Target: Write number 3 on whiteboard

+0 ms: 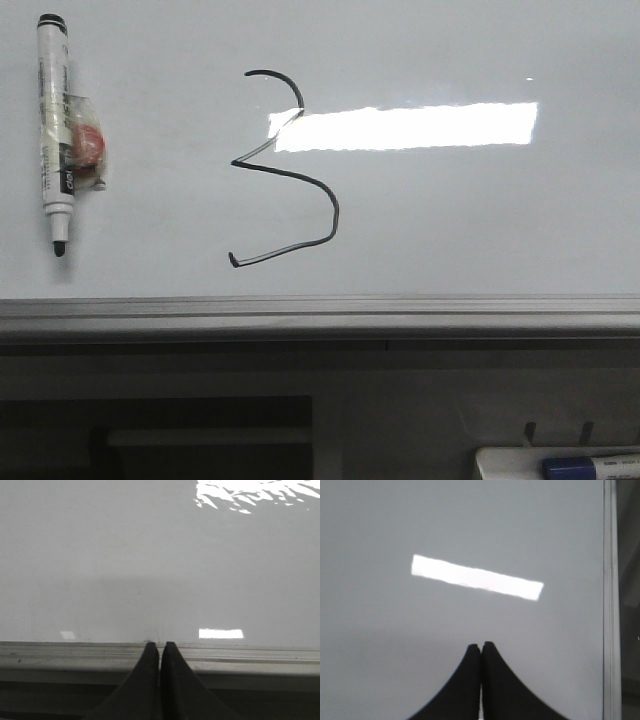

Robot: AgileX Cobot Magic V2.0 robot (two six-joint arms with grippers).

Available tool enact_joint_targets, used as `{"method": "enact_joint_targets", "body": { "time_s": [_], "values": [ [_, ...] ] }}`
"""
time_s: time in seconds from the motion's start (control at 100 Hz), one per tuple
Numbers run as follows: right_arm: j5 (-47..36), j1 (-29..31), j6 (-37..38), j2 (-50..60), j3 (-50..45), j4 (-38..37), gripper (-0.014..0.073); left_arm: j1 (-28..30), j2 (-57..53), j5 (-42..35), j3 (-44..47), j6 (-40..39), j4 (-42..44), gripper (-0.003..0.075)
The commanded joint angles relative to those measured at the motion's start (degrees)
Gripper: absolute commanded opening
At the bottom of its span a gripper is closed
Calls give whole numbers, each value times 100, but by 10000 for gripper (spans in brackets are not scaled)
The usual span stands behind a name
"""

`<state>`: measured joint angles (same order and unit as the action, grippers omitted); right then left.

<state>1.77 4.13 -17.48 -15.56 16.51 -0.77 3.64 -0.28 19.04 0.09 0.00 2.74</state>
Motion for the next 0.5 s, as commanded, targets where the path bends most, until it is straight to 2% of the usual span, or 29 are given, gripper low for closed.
{"method": "enact_joint_targets", "body": {
  "time_s": [0.0, 0.24, 0.3, 0.39, 0.49],
  "values": [
    [-473, 216, 31, 372, -470, 40, -49, 8, -135, -332, 56, 0, -1, -20],
    [90, 377, 215, 1706, -1869, 77, -49, 8, -135, -332, 56, 0, -1, -20],
    [846, 393, 339, 1665, -1846, 77, -49, 8, -135, -332, 56, 0, -1, -21],
    [1502, 393, 339, 1675, -1862, 77, -49, 8, -135, -346, 56, 0, -14, -21],
    [1667, 393, 339, 1689, -1862, 132, -49, 8, -135, -346, 56, 0, -14, -20]
  ]
}}
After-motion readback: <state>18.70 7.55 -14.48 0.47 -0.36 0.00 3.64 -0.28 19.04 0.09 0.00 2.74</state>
